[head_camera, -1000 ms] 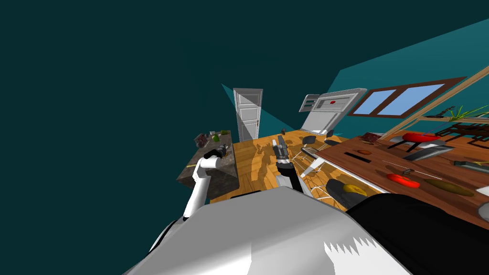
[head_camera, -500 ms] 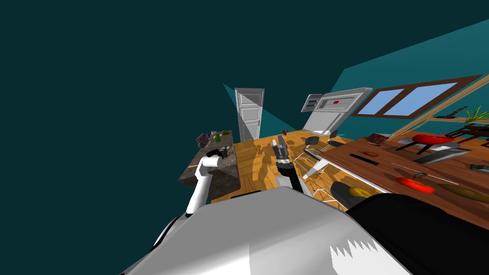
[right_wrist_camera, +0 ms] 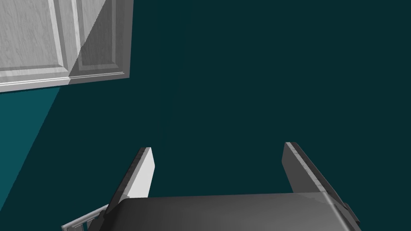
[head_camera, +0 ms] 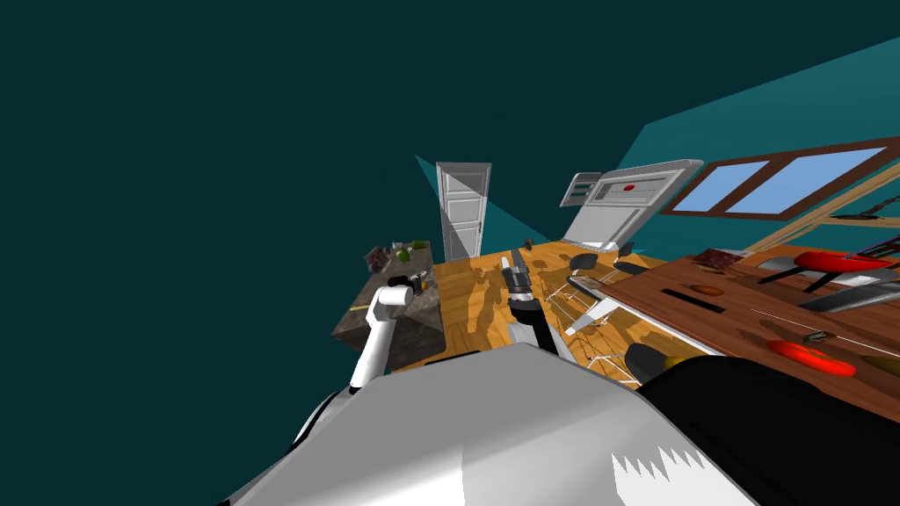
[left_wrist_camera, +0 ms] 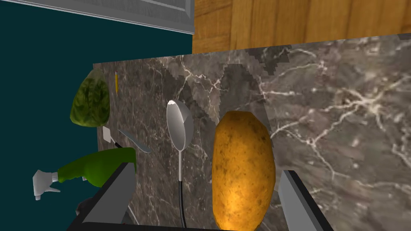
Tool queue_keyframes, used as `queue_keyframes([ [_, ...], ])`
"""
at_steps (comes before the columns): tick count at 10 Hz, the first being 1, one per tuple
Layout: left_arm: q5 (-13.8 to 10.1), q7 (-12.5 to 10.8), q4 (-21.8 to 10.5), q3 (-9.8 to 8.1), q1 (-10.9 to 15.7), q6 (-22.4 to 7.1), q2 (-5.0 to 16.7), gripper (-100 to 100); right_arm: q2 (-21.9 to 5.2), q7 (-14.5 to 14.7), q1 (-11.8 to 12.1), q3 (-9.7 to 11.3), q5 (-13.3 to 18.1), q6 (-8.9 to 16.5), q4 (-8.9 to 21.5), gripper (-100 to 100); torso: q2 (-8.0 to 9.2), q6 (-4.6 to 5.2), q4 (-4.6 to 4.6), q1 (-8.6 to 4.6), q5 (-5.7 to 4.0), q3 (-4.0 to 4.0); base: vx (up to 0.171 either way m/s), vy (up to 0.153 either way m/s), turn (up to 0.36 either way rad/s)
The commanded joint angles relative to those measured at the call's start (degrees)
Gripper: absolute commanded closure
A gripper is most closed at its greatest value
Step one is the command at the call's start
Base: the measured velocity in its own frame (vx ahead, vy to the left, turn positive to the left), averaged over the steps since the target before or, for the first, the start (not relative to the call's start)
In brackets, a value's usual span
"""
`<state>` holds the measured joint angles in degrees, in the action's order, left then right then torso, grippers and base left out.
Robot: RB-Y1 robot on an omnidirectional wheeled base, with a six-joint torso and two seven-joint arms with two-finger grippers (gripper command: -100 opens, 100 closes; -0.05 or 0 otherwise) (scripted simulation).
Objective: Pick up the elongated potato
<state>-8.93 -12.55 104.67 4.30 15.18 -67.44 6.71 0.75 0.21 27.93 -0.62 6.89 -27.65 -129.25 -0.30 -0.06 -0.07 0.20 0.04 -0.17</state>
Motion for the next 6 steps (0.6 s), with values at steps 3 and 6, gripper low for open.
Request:
queue_keyframes([
  [3,0.3,-3.2,-2.5,0.44,-0.3,-5.2,-2.7,-100,0.0,0.0,0.0,0.0,0.0,0.0,0.0,0,-0.07,0.00,-0.02,0.16,0.04,-0.04,0.105,0.078,0.042],
  [6,1.0,-4.2,-4.5,0.60,0.3,-6.6,-4.4,-100,0.0,0.0,0.0,0.0,0.0,0.0,0.0,0,-0.26,0.01,-0.06,0.02,0.01,-0.15,0.122,0.040,0.017],
])
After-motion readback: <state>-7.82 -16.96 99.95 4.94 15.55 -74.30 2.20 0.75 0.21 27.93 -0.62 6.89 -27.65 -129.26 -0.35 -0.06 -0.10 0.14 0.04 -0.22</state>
